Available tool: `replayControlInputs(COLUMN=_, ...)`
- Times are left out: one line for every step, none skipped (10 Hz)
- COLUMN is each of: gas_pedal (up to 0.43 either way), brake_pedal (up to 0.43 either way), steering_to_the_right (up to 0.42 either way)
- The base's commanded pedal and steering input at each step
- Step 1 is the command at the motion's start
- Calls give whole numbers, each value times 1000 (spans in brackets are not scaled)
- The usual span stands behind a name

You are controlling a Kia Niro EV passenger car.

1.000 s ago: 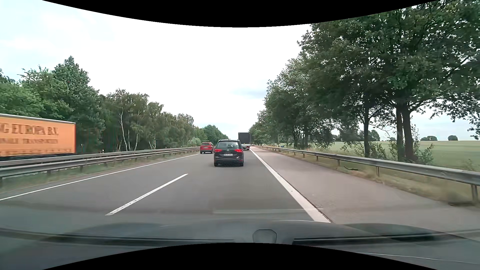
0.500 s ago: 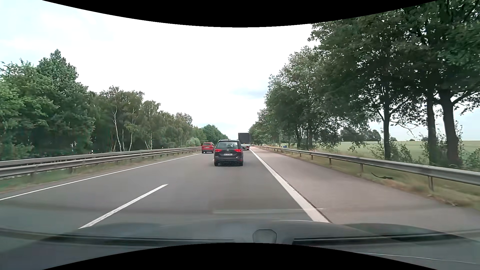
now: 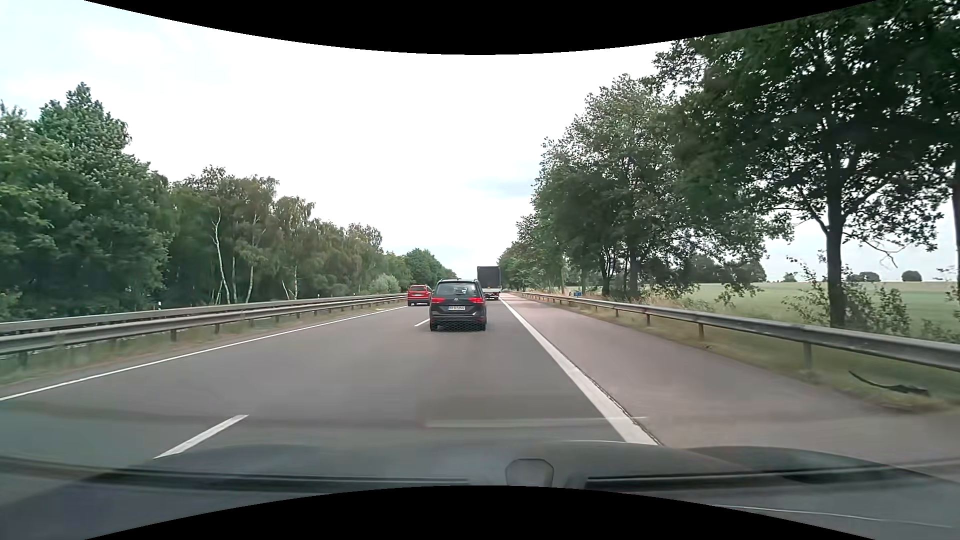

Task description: Follow the waypoints while adhering to traffic rules and regulations

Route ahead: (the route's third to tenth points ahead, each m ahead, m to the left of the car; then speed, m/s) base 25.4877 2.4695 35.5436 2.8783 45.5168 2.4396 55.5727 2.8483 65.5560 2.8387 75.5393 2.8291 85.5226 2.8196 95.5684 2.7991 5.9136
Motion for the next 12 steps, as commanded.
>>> replayControlInputs(gas_pedal=189, brake_pedal=0, steering_to_the_right=-5)
replayControlInputs(gas_pedal=189, brake_pedal=0, steering_to_the_right=-4)
replayControlInputs(gas_pedal=189, brake_pedal=0, steering_to_the_right=-5)
replayControlInputs(gas_pedal=189, brake_pedal=0, steering_to_the_right=-4)
replayControlInputs(gas_pedal=189, brake_pedal=0, steering_to_the_right=-4)
replayControlInputs(gas_pedal=189, brake_pedal=0, steering_to_the_right=-4)
replayControlInputs(gas_pedal=189, brake_pedal=0, steering_to_the_right=-3)
replayControlInputs(gas_pedal=189, brake_pedal=0, steering_to_the_right=-3)
replayControlInputs(gas_pedal=197, brake_pedal=0, steering_to_the_right=-3)
replayControlInputs(gas_pedal=197, brake_pedal=0, steering_to_the_right=-3)
replayControlInputs(gas_pedal=197, brake_pedal=0, steering_to_the_right=-3)
replayControlInputs(gas_pedal=209, brake_pedal=0, steering_to_the_right=-3)
